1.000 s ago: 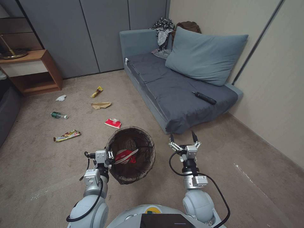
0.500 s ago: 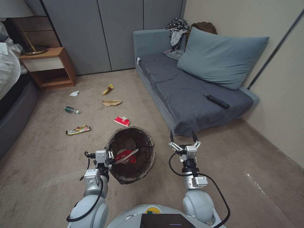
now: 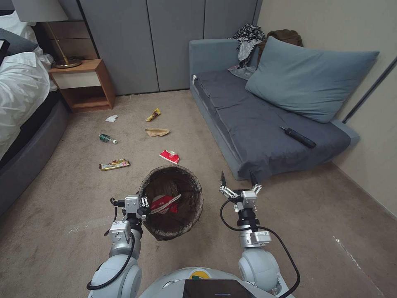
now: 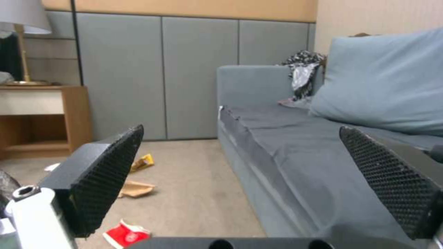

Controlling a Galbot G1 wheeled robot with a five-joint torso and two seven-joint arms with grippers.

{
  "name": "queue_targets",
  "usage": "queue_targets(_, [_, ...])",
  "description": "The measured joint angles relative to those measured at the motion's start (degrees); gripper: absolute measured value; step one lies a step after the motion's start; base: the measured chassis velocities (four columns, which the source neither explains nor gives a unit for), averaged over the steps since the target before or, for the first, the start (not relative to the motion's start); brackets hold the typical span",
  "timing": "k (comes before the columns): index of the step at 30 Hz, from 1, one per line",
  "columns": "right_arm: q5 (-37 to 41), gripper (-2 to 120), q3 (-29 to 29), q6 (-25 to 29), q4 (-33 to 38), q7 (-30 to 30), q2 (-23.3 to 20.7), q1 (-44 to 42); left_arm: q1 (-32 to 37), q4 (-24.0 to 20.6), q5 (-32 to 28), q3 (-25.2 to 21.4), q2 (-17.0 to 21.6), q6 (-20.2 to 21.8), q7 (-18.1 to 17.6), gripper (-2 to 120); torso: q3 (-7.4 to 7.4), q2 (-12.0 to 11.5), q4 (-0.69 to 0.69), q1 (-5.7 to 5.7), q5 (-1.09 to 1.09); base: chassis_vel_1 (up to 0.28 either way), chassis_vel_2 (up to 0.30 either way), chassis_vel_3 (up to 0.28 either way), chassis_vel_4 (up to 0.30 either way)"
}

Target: Pick up the trash bin, then pick up the garbage from the floor and place it into the trash bin.

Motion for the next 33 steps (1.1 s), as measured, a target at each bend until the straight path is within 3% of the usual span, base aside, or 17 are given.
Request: queue_targets(33, [0.2, 100, 0.0, 0.3, 0.5, -0.7, 0.1, -0.1, 0.0, 0.2, 0.5, -0.1, -0.2, -1.2, 0.8, 3, 0.0, 0.0, 0.0, 0.0, 0.0, 0.026, 0.025, 0.026, 0.021])
